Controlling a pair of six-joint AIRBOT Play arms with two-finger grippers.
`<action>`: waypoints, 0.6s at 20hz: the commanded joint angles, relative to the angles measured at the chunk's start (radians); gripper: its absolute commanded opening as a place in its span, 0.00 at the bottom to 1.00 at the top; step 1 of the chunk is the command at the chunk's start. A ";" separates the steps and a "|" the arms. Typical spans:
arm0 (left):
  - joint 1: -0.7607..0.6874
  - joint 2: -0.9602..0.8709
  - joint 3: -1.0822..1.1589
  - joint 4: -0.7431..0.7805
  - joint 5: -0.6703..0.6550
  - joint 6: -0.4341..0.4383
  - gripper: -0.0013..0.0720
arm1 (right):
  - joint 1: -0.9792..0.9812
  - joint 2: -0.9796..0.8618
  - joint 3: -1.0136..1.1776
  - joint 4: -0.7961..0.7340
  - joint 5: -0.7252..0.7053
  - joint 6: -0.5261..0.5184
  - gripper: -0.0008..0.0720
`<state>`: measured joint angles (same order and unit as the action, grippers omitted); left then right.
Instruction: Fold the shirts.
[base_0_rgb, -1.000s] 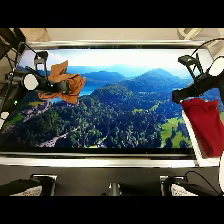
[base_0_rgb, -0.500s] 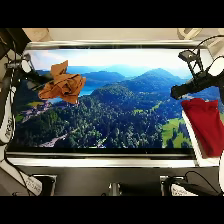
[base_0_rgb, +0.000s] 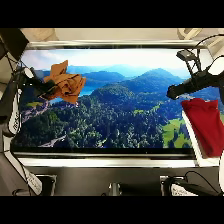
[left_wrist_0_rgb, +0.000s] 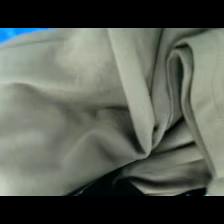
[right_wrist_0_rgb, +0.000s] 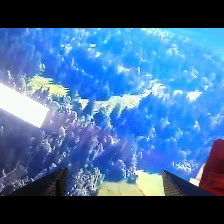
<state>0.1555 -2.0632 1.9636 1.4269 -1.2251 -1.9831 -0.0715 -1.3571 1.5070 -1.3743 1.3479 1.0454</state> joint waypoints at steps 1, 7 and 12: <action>-0.004 0.026 0.032 -0.035 0.000 0.067 0.05 | 0.000 0.011 0.000 0.005 0.009 -0.060 0.85; -0.151 0.470 0.089 -0.048 0.059 0.342 0.05 | 0.000 0.182 0.044 -0.121 -0.131 -0.078 0.85; -0.475 0.843 0.037 -0.047 0.231 0.346 0.05 | 0.000 0.397 0.113 -0.123 -0.200 -0.044 0.85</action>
<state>-0.1551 -1.4101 2.0251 1.3792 -1.0973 -1.6691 -0.0715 -1.0706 1.5917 -1.4796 1.1973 0.9859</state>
